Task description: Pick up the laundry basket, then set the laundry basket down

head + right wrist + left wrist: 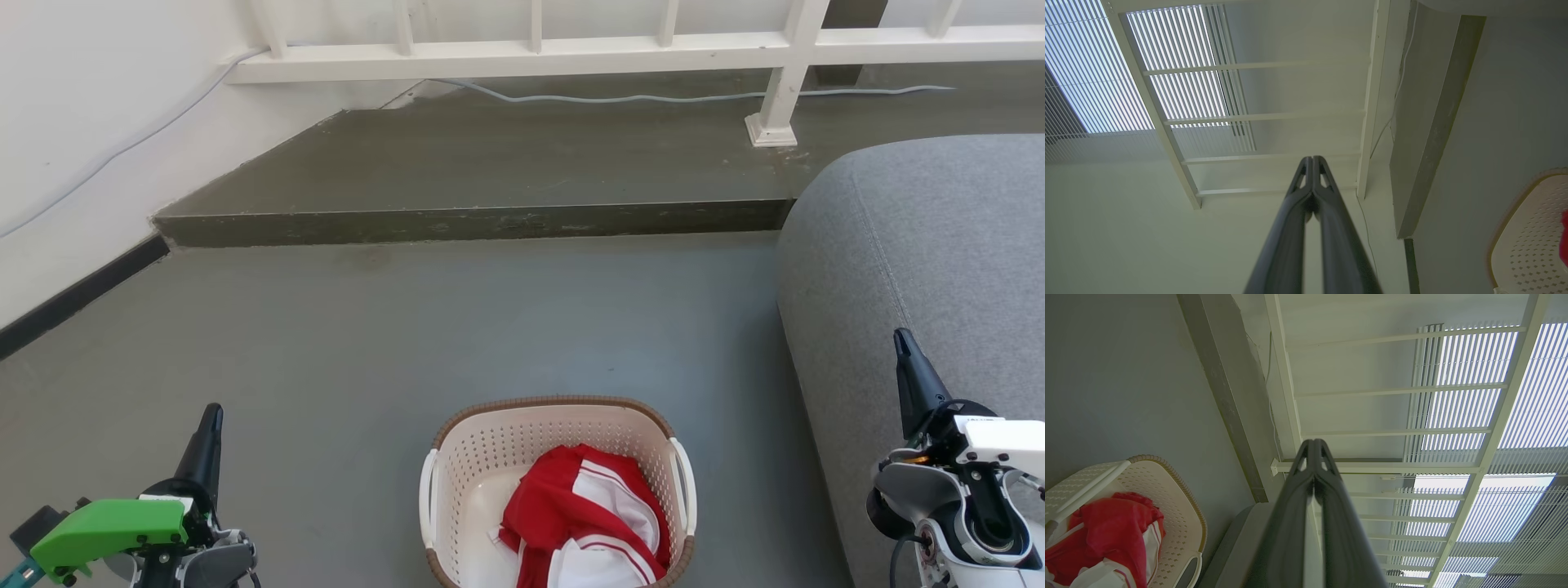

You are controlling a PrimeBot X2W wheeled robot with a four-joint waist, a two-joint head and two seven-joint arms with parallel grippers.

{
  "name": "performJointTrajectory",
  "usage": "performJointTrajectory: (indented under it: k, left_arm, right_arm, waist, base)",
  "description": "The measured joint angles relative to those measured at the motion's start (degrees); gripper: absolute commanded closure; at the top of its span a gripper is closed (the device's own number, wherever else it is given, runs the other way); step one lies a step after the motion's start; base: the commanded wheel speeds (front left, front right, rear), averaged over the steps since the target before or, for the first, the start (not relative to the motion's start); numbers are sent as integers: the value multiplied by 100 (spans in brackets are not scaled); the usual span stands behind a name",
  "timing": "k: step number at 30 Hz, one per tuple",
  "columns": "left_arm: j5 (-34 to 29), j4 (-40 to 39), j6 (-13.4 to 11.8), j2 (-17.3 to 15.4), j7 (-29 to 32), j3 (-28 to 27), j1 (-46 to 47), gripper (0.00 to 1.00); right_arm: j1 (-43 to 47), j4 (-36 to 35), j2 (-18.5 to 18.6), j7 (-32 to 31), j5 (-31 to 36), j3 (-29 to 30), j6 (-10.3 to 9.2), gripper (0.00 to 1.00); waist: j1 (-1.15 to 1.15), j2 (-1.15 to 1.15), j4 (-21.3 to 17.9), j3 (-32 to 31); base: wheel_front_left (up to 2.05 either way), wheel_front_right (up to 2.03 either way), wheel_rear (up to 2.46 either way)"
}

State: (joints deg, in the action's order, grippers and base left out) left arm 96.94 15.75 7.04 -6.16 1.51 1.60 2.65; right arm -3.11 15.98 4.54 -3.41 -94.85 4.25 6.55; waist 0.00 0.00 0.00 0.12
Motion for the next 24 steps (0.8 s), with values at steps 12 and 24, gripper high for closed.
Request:
performJointTrajectory:
  k: [12,24]
  left_arm:
    - [0,4,1,1,3,-10,1,100]
    - [0,8,1,3,4,-20,1,100]
  right_arm:
    - [0,7,-3,0,0,7,1,100]
    - [-1,9,-7,0,0,11,1,100]
  waist:
    - [0,0,0,0]
    - [0,0,0,0]
  base:
    - [0,0,0]
    - [0,0,0]
